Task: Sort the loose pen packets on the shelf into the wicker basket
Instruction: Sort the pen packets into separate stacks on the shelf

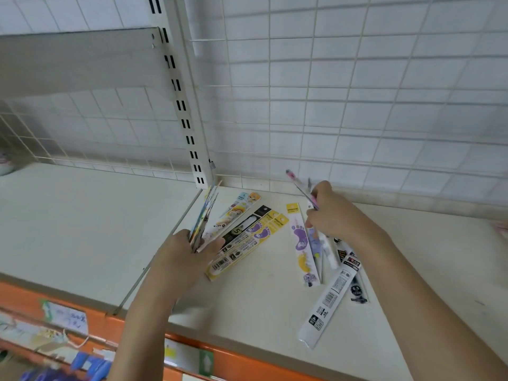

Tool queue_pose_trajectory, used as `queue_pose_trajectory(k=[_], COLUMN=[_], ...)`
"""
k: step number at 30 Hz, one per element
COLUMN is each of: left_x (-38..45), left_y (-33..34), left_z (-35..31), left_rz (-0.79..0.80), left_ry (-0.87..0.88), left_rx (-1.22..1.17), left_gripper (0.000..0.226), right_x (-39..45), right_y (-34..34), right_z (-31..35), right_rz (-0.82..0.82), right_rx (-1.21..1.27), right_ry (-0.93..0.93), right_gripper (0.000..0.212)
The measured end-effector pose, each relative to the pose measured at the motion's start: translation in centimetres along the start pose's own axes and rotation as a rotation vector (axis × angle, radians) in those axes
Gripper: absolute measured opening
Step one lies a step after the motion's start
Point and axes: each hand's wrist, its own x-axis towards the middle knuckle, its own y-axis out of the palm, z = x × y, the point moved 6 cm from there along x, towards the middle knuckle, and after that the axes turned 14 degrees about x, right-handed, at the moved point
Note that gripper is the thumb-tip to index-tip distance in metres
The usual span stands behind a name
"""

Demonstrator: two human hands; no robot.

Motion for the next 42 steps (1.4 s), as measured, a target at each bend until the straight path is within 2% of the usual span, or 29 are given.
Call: queue_pose_trajectory(k=[4, 7, 9, 13, 16, 20, 21, 25, 29, 34, 39, 42], left_x=[0.5, 0.6, 0.8, 1.8, 3.2, 4.0, 4.1, 4.4, 4.2, 3.9, 3.7, 3.2], left_y=[-0.7, -1.0, -1.0, -0.9, -0.2, 1.6, 1.9, 2.2, 2.8, 3.7, 3.9, 3.5], left_z=[0.5, 0.1, -0.4, -2.1, -3.2, -3.9, -4.1, -5.7, -6.8, -6.9, -6.7, -7.1], left_rz=[-0.059, -0.083, -0.072, -0.031, 0.072, 0.218, 0.235, 0.232, 0.22, 0.096, 0.132, 0.083], left_ry=[-0.012, 0.008, 0.022, 0.072, 0.13, 0.174, 0.165, 0.212, 0.254, 0.292, 0.244, 0.222], left_rx=[0.045, 0.063, 0.081, 0.108, 0.291, 0.523, 0.555, 0.593, 0.63, 0.705, 0.485, 0.337], left_gripper=[0.03, 0.028, 0.029, 0.035, 0.047, 0.094, 0.092, 0.049, 0.039, 0.032, 0.021, 0.013], right_x=[0.2, 0.0, 0.2, 0.2, -0.3, -0.7, -0.7, -1.4, -2.5, -3.3, -4.6, -5.6], right_y=[1.5, 2.8, 3.4, 2.9, 1.9, 0.0, -0.5, -2.9, -5.8, -8.3, -7.4, -6.0], right_z=[-0.4, -1.2, -1.7, -1.4, -0.9, -0.5, -0.5, -1.1, -2.2, -4.2, -5.5, -5.2], right_rz=[-0.057, -0.03, 0.018, 0.042, -0.008, -0.065, -0.083, -0.158, -0.211, -0.278, -0.154, -0.064], right_rx=[-0.109, -0.141, -0.159, -0.16, -0.087, -0.028, 0.0, 0.053, 0.065, 0.052, 0.033, -0.168], right_ry=[0.048, 0.109, 0.127, 0.132, 0.107, 0.083, 0.076, 0.068, 0.117, 0.178, 0.247, 0.243], right_gripper=[0.017, 0.035, 0.039, 0.02, 0.028, 0.025, 0.025, 0.026, 0.041, 0.036, 0.029, 0.038])
